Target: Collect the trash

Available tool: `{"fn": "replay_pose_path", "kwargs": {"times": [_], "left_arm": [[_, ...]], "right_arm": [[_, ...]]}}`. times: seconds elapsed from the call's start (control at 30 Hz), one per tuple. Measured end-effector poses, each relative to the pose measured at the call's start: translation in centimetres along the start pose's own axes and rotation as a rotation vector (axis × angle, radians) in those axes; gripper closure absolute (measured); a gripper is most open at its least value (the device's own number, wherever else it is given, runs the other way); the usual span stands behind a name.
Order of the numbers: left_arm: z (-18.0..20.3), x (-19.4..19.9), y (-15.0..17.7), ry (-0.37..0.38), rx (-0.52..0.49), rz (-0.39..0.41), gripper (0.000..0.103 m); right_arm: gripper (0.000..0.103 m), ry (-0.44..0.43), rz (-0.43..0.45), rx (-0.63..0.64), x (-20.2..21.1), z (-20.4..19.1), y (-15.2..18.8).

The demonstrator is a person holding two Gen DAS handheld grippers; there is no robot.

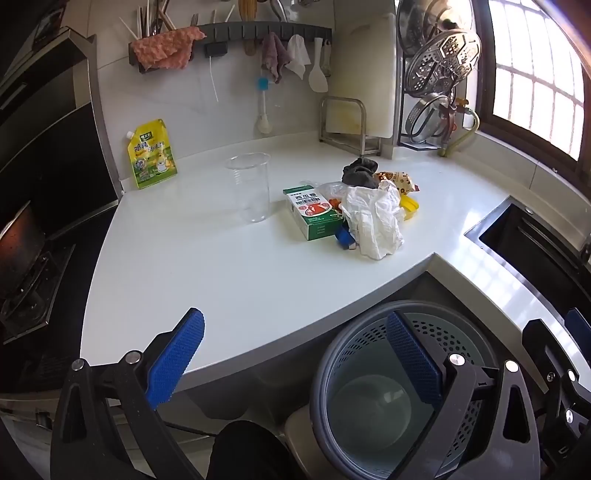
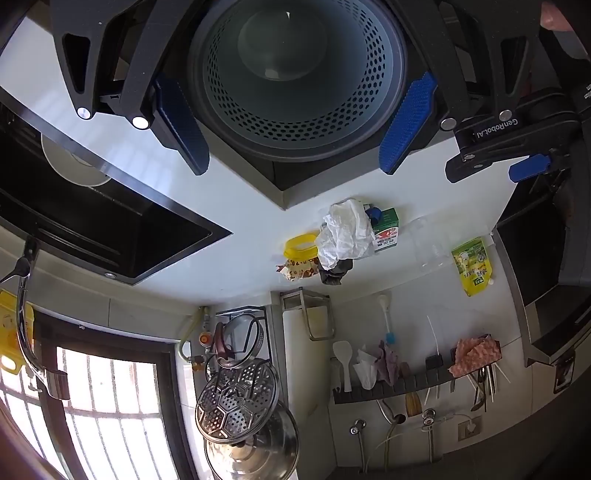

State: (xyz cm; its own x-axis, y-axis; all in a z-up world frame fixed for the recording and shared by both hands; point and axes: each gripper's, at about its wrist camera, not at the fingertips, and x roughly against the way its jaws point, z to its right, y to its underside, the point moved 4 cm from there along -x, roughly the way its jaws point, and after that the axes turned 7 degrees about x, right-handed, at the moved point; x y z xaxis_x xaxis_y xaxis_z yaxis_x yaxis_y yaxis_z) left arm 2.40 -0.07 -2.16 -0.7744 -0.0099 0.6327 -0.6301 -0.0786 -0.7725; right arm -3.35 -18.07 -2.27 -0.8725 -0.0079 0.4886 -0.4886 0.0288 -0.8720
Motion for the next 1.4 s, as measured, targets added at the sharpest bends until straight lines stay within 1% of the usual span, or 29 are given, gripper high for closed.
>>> {"fn": "replay_pose_path", "kwargs": {"times": [0.57, 1.4], "left_arm": [[-0.09, 0.53, 0.00, 0.000, -0.002, 0.006, 0.006], [-0.04, 0.86, -0.19, -0.002, 0.000, 0.009, 0.006]], "right_arm": [[0.014, 0.000, 0.012, 0.005, 0.83, -0.09, -0.34], [0.014, 0.000, 0.018, 0.002, 0.88, -0.09, -0.11]]}}
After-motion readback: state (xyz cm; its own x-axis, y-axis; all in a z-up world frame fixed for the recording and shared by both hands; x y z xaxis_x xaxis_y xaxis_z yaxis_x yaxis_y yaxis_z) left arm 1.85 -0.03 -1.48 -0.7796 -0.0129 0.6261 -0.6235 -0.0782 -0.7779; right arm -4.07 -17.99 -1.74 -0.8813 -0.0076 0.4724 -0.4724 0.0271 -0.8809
